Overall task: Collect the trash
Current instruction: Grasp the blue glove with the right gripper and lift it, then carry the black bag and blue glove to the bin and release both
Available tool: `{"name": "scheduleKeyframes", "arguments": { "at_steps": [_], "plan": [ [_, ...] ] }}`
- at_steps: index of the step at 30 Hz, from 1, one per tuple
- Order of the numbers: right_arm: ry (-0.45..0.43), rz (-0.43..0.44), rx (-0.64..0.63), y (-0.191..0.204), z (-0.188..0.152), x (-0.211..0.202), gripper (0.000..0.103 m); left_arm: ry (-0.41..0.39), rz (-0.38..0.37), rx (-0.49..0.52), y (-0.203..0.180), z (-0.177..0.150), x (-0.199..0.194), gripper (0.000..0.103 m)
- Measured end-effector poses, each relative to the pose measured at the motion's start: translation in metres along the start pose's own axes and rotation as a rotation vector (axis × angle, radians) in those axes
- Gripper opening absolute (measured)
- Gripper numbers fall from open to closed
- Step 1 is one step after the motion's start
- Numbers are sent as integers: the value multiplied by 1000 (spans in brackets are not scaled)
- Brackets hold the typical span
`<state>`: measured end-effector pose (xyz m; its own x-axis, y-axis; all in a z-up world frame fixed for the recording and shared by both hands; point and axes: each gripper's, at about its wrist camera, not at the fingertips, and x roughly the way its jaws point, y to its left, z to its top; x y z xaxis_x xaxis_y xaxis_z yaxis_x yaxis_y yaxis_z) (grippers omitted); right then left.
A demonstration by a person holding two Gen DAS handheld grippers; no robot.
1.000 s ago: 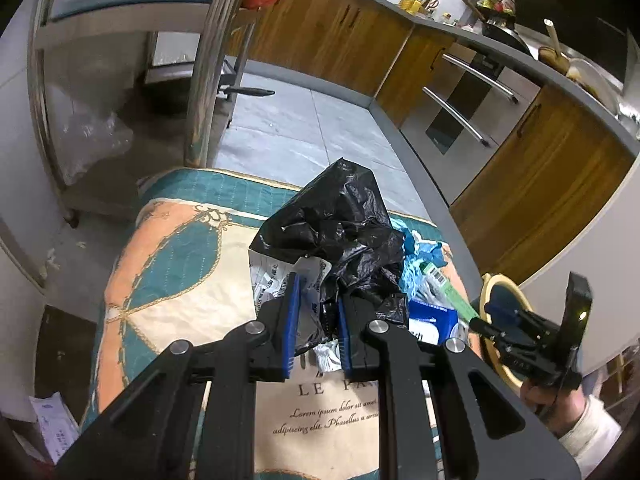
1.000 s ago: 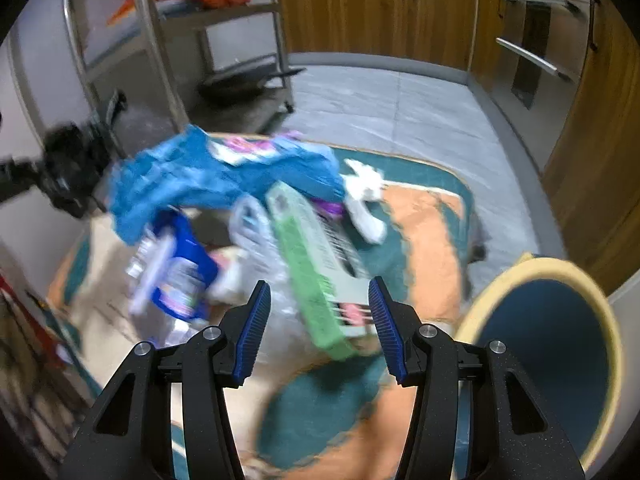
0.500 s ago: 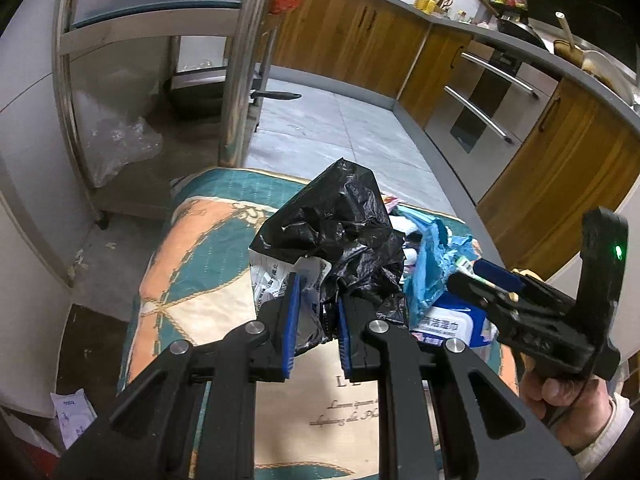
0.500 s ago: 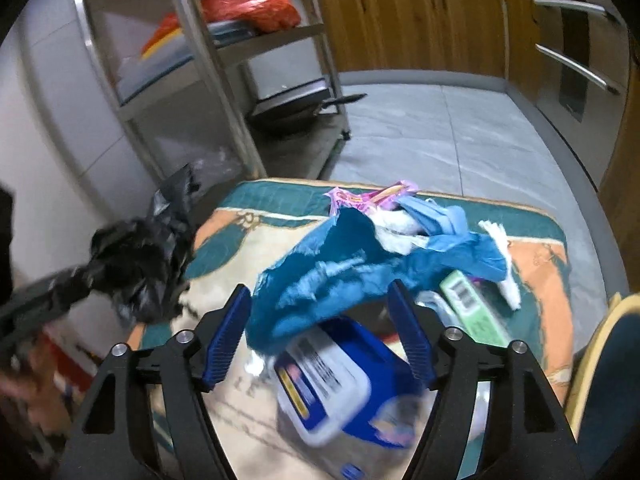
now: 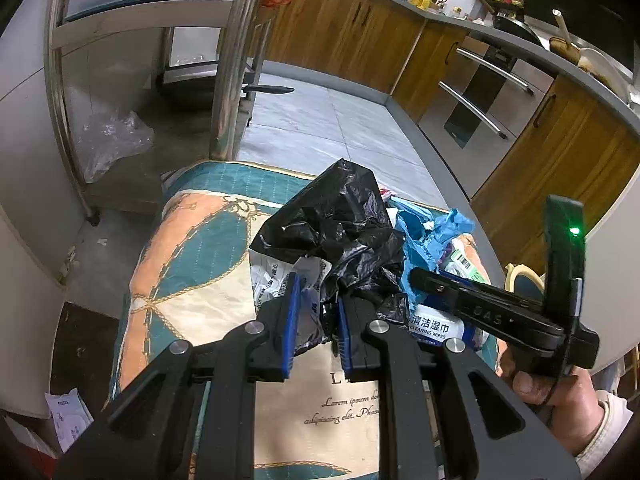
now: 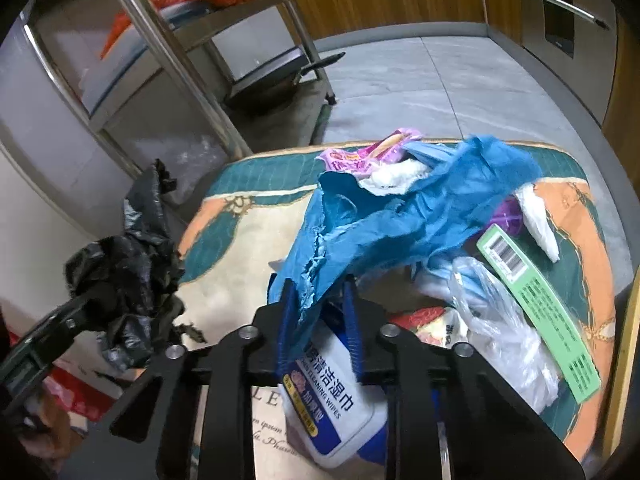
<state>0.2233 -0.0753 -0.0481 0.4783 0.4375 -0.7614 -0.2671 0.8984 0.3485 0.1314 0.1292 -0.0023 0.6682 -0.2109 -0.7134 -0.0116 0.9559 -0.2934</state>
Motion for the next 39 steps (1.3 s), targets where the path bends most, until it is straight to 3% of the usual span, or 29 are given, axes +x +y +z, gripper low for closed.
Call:
{"name": "scheduleKeyframes", "arguments": {
  "at_steps": [5, 14, 24, 39],
  "plan": [
    [-45, 43, -3, -1, -4, -27, 15, -3, -10, 1, -1, 0, 1, 17],
    [-140, 116, -57, -4, -7, -81, 15, -30, -31, 22, -13, 2, -5, 17],
    [-195, 0, -59, -53, -22, -141, 15, -53, -109, 97, -55, 3, -10, 17],
    [-242, -230, -69, -116, -65, -202, 15, -3, -252, 304, -184, -23, 9, 17]
  ]
}}
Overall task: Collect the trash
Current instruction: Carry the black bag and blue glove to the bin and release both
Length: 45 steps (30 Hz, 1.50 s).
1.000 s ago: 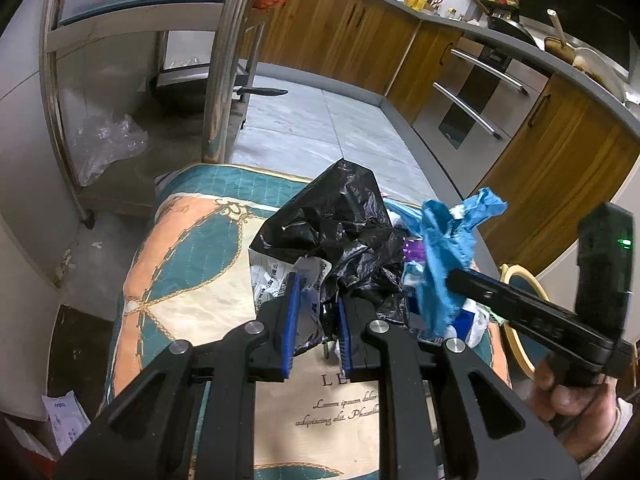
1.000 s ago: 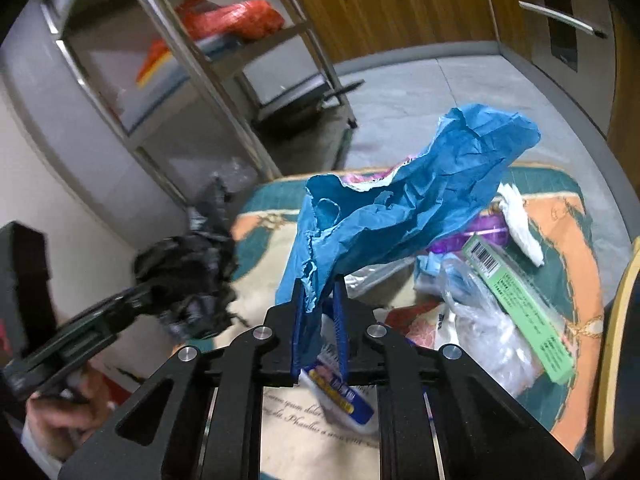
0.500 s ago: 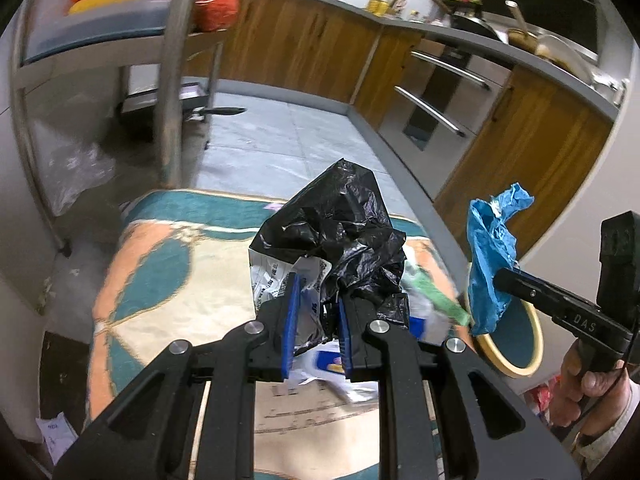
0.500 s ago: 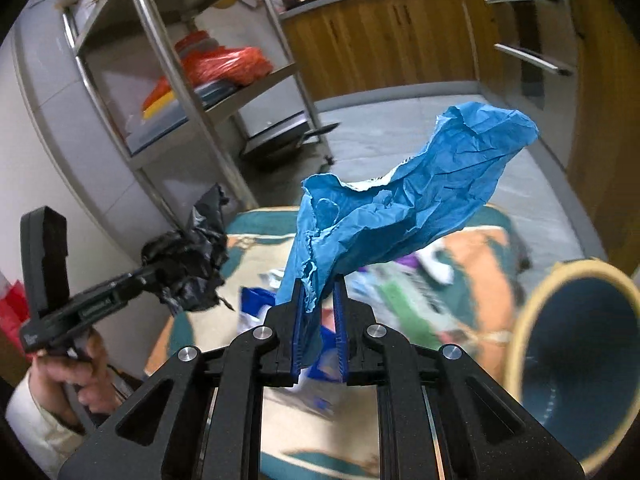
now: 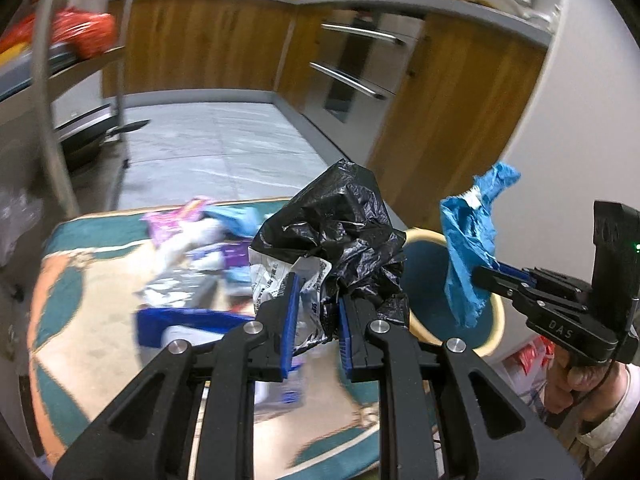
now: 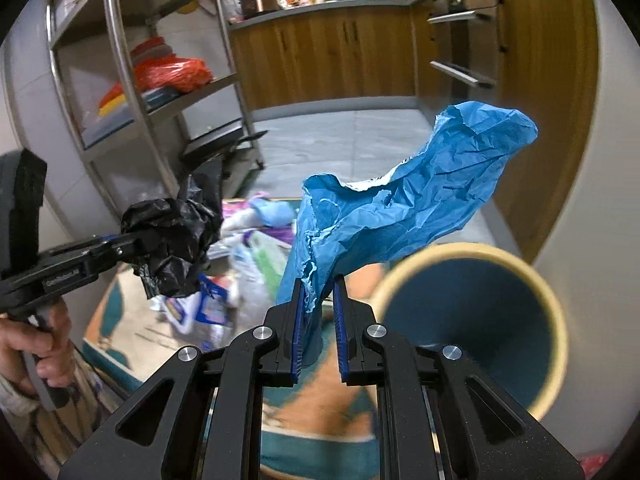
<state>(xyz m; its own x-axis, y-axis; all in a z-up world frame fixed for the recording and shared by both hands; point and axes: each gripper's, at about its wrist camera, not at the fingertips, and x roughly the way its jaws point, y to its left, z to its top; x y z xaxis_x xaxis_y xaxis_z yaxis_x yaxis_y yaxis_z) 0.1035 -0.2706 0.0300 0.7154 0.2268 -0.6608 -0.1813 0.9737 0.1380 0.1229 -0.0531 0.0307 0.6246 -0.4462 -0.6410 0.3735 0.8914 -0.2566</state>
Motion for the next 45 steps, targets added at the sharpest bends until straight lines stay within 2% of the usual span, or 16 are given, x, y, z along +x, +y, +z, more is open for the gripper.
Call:
{"name": "scheduleKeyframes", "arguments": {
  "at_steps": [9, 15, 20, 23, 30, 36, 37, 38, 40, 41, 45],
  "plan": [
    [26, -114, 47, -52, -30, -15, 15, 61, -77, 111, -70, -7, 40, 17],
    [129, -142, 105, -86, -52, -6, 15, 96, -113, 155, -102, -8, 65, 17],
    [229, -129, 152, -106, -73, 5, 15, 146, -129, 206, -133, -10, 93, 17],
    [286, -116, 173, -114, -82, 16, 15, 185, -133, 213, -144, -10, 113, 18],
    [285, -144, 191, -119, -83, 17, 23, 265, -133, 169, -147, -16, 158, 19],
    [243, -173, 198, -119, -81, 8, 34, 262, -150, 162, -143, -17, 163, 31],
    [237, -177, 196, -118, -80, 8, 36, 254, -152, 166, -142, -16, 161, 40],
    [231, -178, 196, -119, -80, 6, 38, 248, -164, 164, -142, -15, 158, 53],
    [209, -181, 198, -119, -78, 2, 44, 223, -191, 164, -141, -13, 153, 67],
    [201, -183, 198, -118, -77, 1, 47, 213, -192, 168, -141, -13, 150, 70],
    [174, -191, 204, -119, -72, -4, 51, 179, -169, 188, -139, -8, 141, 70]
  ]
}}
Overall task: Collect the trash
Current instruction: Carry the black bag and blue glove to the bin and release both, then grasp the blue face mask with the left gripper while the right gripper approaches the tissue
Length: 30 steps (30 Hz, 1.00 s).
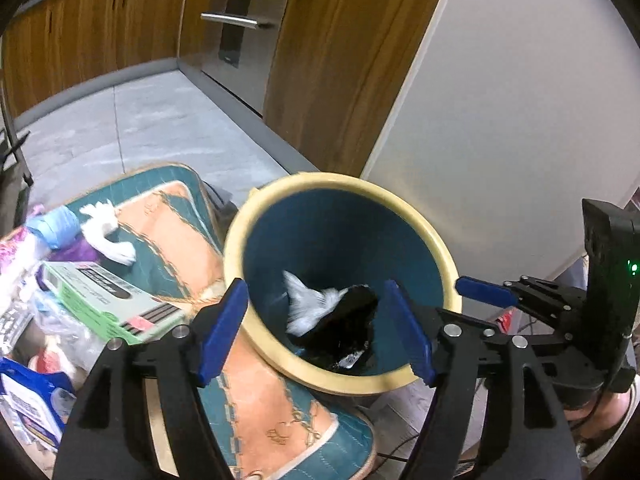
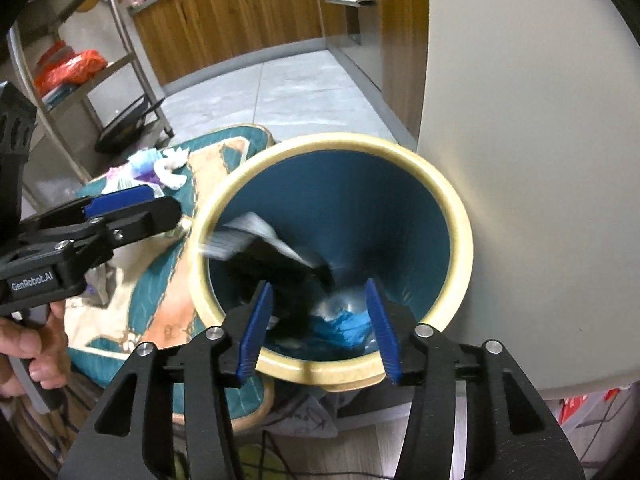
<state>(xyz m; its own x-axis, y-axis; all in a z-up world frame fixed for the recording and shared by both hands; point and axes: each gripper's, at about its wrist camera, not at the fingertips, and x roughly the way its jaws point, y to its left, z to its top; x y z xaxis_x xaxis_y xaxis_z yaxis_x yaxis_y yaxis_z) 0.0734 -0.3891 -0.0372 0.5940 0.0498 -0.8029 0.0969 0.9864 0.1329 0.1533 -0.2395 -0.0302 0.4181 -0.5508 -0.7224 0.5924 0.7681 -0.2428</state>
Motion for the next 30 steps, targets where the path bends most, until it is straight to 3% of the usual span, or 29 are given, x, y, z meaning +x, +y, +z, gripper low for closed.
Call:
{"name": "scheduleKeyframes", "arguments": {
  "at_steps": [7, 17, 30],
  "plan": [
    [-18, 8, 8, 4, 3, -4, 61, -33, 64, -11, 22, -5, -30, 70],
    [-61, 57, -70, 46, 17, -8, 74, -99, 163, -80, 75, -11, -83, 77],
    [-53, 143, -156, 103, 21, 7, 76, -98, 324, -233, 170, -52, -143, 77]
  ]
}}
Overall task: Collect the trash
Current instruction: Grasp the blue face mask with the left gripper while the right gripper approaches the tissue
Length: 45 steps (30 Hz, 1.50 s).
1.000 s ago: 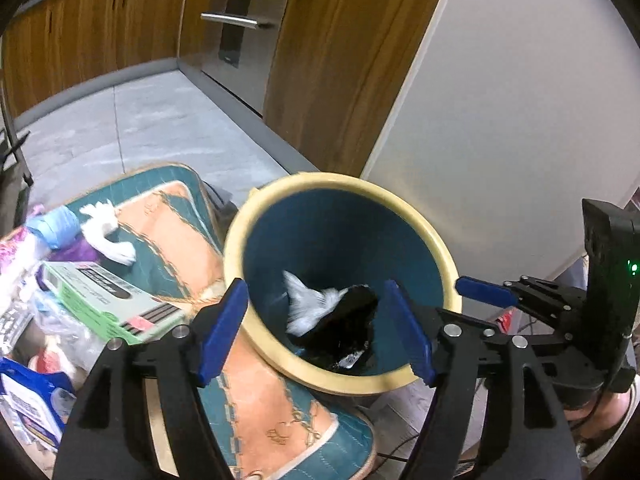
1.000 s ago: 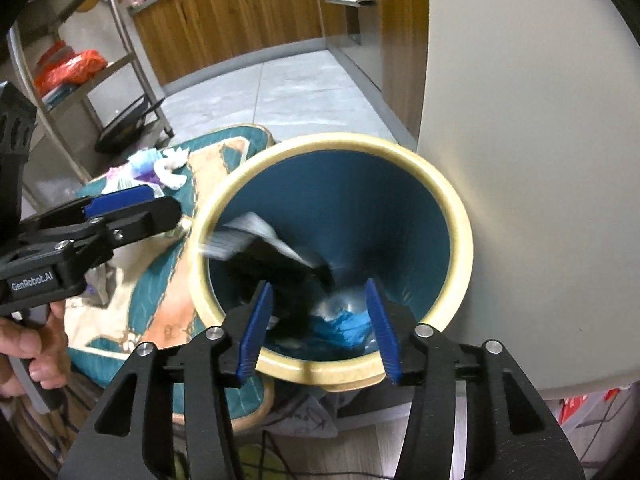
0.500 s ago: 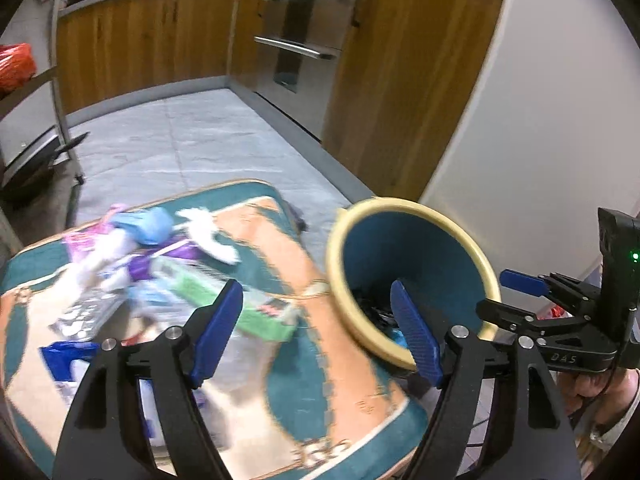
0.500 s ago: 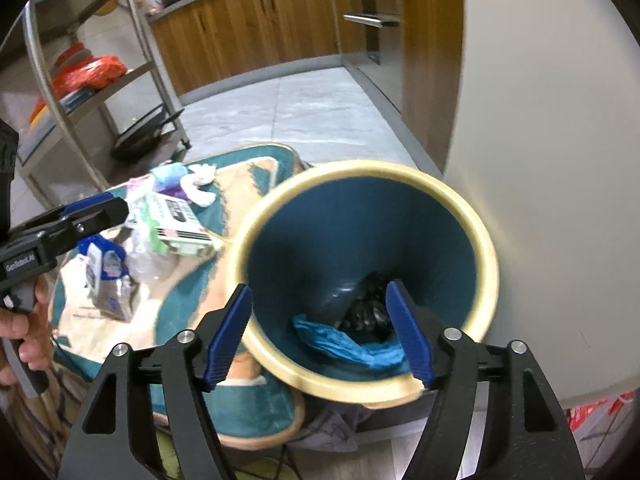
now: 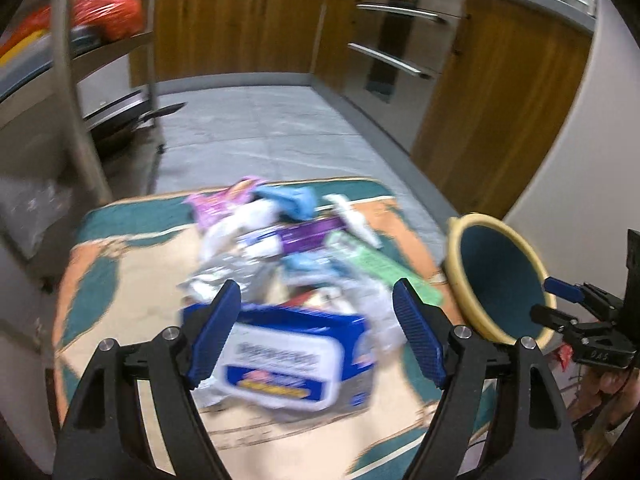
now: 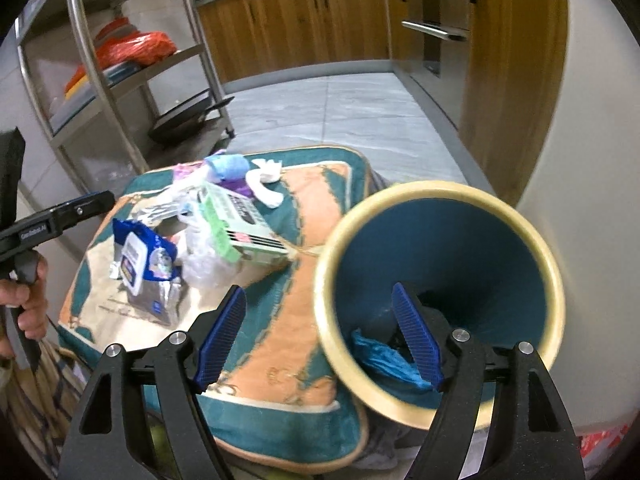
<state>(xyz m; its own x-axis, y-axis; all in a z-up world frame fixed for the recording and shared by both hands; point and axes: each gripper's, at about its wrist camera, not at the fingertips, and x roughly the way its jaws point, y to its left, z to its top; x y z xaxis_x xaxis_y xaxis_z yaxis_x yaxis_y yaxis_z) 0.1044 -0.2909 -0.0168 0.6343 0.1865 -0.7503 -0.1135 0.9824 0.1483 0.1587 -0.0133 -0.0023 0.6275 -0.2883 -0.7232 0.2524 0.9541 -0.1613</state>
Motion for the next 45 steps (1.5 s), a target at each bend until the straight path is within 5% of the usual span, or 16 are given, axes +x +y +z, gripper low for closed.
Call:
{"name": "scheduleKeyframes", "arguments": {
  "at_steps": [11, 18, 33, 45],
  "plan": [
    [14, 75, -53, 36, 8, 24, 76, 71, 81, 5, 50, -8, 1, 75],
    [27, 99, -108, 52, 18, 35, 72, 85, 81, 2, 70, 16, 15, 74],
    [98, 151, -165, 63, 41, 93, 65, 110, 8, 106, 10, 83, 117, 67],
    [120, 186, -146, 63, 40, 111, 65, 266, 63, 148, -13, 95, 197, 64]
  ]
}}
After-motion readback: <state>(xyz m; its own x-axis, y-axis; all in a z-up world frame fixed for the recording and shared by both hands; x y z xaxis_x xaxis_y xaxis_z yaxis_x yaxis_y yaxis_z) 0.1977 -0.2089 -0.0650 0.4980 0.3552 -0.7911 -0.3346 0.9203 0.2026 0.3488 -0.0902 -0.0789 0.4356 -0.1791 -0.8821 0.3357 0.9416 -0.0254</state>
